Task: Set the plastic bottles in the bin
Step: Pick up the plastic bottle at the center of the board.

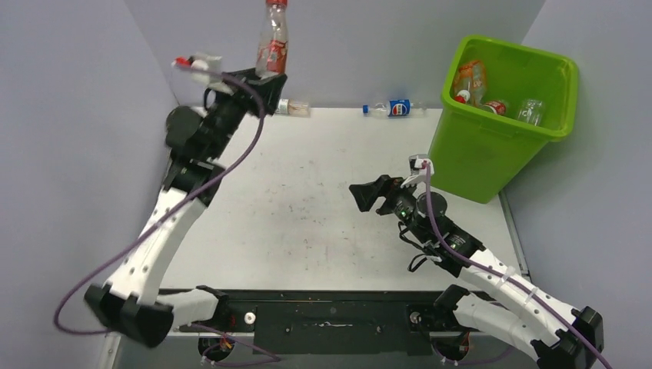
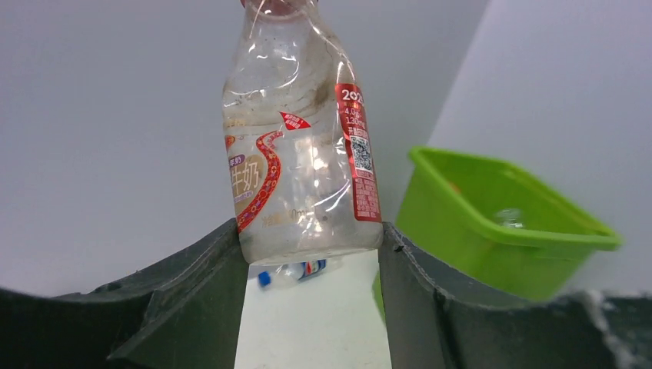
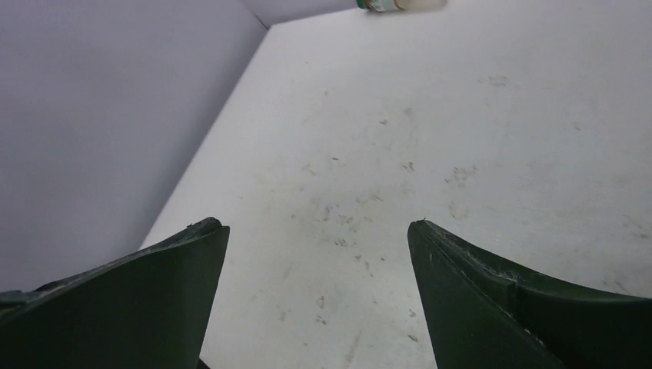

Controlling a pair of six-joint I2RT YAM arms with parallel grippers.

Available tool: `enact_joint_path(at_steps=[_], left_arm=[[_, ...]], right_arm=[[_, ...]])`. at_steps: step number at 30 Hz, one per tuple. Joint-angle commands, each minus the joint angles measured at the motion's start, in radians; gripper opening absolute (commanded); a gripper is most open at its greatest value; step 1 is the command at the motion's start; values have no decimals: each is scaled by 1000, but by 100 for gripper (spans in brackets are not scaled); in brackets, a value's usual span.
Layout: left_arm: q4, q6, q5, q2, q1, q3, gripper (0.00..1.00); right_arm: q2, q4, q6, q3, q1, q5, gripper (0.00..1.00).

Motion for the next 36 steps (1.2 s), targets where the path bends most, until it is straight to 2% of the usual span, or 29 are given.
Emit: enact_joint_path(at_steps=[1, 6, 10, 14, 16, 22, 26, 32, 36], left_arm=[[167, -42, 164, -312, -8, -355, 0], [277, -66, 271, -620, -49, -698, 0], [370, -114, 276, -761, -84, -893, 0], [454, -136, 251, -816, -113, -1004, 0], [482, -132, 234, -819, -128, -1033, 0], [495, -104, 214, -829, -146, -1072, 0], [468, -86, 215, -859, -150, -1083, 0], [421, -51, 215, -886, -180, -1095, 0], [388, -23, 207, -895, -194, -1087, 0]], right_arm=[[-57, 229, 65, 63, 4, -148, 90], [-52, 438, 177, 80, 4, -267, 90], [11, 604, 244, 87, 28, -398, 90], [67, 554, 143, 136, 113, -392, 90], [110, 513, 105, 158, 168, -348, 90], [217, 553, 112, 166, 246, -251, 90], [239, 651, 84, 130, 304, -128, 90], [294, 751, 64, 134, 332, -36, 90], [351, 750, 64, 179, 335, -25, 90]])
